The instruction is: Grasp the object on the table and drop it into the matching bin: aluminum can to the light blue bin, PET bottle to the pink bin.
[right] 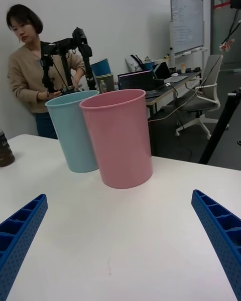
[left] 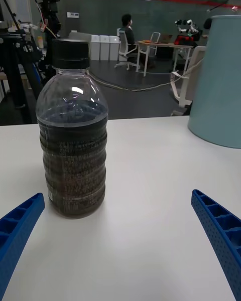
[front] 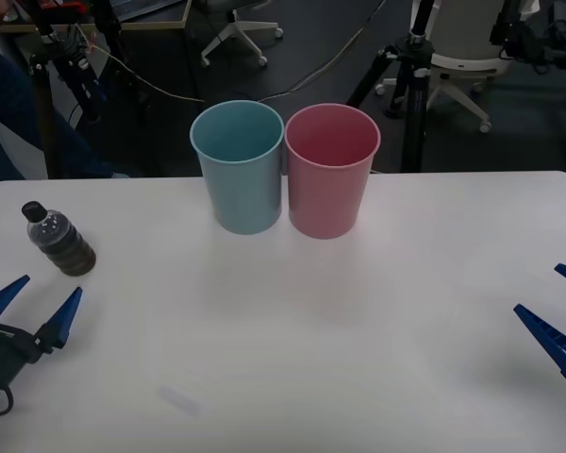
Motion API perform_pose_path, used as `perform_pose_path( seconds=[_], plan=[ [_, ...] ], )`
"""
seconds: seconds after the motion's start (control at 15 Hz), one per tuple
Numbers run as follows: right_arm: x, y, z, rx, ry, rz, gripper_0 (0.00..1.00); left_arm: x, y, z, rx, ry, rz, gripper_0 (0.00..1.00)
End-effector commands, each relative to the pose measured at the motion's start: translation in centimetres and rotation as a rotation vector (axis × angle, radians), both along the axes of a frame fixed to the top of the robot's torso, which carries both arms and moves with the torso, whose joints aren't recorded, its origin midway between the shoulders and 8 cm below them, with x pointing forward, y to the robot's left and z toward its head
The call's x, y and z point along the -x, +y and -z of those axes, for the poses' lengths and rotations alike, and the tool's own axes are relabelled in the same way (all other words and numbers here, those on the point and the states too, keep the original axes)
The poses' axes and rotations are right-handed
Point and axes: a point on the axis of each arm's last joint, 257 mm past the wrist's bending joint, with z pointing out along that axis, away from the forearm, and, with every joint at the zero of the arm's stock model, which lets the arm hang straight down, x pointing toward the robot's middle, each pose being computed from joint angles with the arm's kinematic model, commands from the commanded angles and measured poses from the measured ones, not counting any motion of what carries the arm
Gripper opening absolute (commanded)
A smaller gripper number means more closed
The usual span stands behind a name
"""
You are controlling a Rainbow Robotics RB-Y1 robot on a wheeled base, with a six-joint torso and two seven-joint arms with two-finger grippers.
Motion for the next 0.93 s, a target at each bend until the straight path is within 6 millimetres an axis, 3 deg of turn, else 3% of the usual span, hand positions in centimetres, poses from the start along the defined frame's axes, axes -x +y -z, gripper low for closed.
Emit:
perform_pose_path(
  seconds=[0.07,0.6,0.93],
  plan=[
    [0.0,0.0,0.0,0.0,0.0,0.0,1.0,-0.9,0.2,-0.3,-0.006,-0.006,-0.011,1.0],
    [0.0,0.0,0.0,0.0,0.0,0.0,1.0,-2.9,1.9,-1.0,-0.014,0.002,-0.082,1.0],
    [0.0,0.0,0.0,0.0,0.0,0.0,1.0,-4.7,1.3,-0.7,0.007,0.007,-0.078,1.0]
  ],
)
